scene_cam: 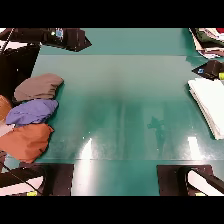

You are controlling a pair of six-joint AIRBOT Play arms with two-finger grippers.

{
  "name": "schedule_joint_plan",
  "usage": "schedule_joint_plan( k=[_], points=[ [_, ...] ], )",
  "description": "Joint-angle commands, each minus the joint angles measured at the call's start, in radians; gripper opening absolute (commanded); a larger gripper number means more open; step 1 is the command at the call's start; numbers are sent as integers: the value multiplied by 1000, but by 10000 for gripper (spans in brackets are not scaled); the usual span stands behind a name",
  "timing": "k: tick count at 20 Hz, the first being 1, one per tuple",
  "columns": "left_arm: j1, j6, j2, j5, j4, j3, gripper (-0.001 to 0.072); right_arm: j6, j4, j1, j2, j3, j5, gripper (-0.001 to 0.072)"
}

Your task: Fold the shirts.

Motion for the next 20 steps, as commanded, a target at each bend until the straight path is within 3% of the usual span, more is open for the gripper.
schedule_joint_plan(
  k=[1,2,3,5,6,8,12,18,19,20],
  points=[
    [27,48,0,18,109,3,84,0,0,1,0,0,21,14],
    [51,3,0,-32,201,1,383,1,2,1,0,0,22,14],
    [78,-54,0,-92,324,-8,624,1,3,1,1,0,24,14],
    [143,-102,0,-166,561,-63,621,1,2,1,1,0,26,14],
    [182,-101,0,-166,611,-114,622,1,2,1,0,0,26,14],
    [259,-101,0,-106,616,-246,621,1,2,1,1,0,30,14],
    [377,-147,-27,157,616,-520,621,2,3,1,0,0,37,14],
    [437,-174,-149,183,613,-564,619,2,3,1,0,0,19,14],
    [437,-179,-149,188,613,-564,592,2,3,1,0,0,18,14],
    [437,-179,-148,186,613,-561,377,2,3,1,1,0,18,14]
  ],
)
